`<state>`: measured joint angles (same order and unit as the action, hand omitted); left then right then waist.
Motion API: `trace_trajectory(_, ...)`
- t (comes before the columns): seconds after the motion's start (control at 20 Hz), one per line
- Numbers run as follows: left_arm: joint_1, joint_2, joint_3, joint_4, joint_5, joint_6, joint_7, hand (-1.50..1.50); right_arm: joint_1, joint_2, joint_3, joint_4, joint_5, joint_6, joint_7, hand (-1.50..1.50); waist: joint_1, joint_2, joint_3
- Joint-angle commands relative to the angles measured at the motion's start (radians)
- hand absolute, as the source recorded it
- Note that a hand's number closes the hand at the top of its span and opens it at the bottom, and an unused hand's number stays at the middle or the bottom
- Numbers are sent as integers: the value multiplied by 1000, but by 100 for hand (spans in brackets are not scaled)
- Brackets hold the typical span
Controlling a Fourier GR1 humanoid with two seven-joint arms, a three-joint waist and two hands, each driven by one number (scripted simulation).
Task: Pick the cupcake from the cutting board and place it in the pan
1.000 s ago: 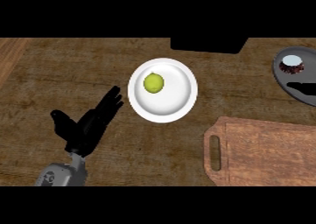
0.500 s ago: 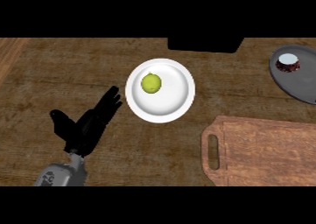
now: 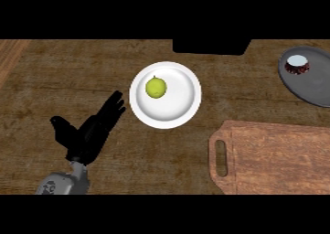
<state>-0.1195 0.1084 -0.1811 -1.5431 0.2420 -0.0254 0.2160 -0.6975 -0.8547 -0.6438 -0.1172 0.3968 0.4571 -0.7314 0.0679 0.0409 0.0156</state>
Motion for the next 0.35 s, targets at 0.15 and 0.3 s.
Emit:
trace_trajectory(0.15, 38, 16, 6, -18, 7, -17, -12, 0, 59, -62, 7, -23, -4, 179, -92, -150, -5, -9, 0)
trace_trajectory(0.3, 30, -4, 3, 1, 5, -7, -20, 0, 68, -32, 26, -41, 7, 173, -107, -150, -3, -5, 0)
